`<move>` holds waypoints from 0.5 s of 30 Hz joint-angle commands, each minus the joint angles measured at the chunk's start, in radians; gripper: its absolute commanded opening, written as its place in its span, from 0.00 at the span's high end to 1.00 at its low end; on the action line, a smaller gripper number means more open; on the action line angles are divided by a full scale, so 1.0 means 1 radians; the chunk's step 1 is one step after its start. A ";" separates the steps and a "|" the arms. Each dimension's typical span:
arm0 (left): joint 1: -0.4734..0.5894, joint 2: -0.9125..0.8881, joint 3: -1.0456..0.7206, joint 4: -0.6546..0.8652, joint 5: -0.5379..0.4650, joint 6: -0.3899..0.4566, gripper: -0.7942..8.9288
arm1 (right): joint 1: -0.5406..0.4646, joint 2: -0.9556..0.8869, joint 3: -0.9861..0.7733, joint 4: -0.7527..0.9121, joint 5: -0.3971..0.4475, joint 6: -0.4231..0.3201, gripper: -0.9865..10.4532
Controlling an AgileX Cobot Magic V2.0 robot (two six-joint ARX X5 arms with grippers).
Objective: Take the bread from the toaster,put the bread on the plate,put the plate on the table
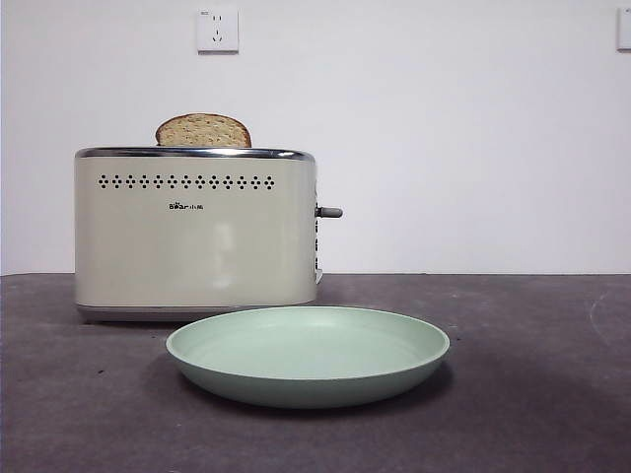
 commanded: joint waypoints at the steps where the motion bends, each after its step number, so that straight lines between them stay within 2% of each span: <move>1: 0.000 0.023 0.063 0.002 0.017 -0.016 0.93 | 0.003 0.043 0.069 -0.012 -0.026 0.035 0.92; 6: 0.000 0.098 0.204 -0.037 0.052 -0.015 0.93 | 0.003 0.198 0.239 -0.122 -0.125 0.027 0.92; 11: 0.000 0.209 0.368 -0.116 0.159 -0.004 0.93 | 0.003 0.379 0.437 -0.268 -0.317 -0.031 0.92; 15: 0.000 0.296 0.496 -0.208 0.268 0.015 0.93 | 0.006 0.495 0.589 -0.424 -0.427 -0.092 0.92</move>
